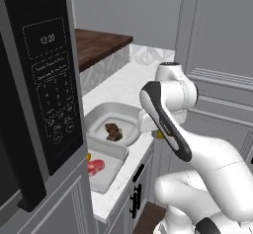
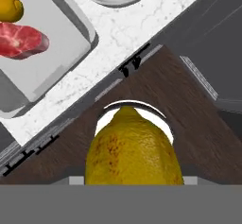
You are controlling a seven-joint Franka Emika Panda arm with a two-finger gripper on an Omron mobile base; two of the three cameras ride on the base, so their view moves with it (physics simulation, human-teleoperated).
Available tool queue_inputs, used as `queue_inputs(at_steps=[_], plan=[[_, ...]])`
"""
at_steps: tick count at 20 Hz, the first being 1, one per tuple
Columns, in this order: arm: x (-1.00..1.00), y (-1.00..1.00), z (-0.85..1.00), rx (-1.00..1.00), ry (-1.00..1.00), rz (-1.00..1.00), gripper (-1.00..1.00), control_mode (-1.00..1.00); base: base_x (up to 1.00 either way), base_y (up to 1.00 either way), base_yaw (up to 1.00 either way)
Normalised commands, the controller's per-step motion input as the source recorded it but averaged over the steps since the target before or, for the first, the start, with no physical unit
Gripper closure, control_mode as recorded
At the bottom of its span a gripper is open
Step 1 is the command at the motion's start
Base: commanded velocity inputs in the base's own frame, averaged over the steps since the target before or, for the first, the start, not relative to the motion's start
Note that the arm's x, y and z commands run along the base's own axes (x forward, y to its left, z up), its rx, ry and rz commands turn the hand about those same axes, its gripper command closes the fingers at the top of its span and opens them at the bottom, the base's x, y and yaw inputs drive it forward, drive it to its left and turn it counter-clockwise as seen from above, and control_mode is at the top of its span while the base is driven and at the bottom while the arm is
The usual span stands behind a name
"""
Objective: Place one lemon and one steak in each tupperware on the nearby counter, to pack two identical lunches.
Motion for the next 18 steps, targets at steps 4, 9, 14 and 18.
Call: queue_inputs(at_steps=[4, 9, 14, 18], plan=[[1.0, 0.23, -0.05, -0.06, 0.0, 0.27, 1.0, -1.0, 0.0, 0.0, 0.0], [1.0, 0.01, -0.45, -0.04, 0.0, 0.12, 1.0, -1.0, 0.0, 0.0, 0.0], [0.8, 0.01, -0.85, 0.0, -0.11, 0.08, 1.0, -1.0, 0.0, 0.0, 0.0], [0.15, 0.19, -0.08, 0.0, -0.17, 0.01, 1.0, -1.0, 0.0, 0.0, 0.0]])
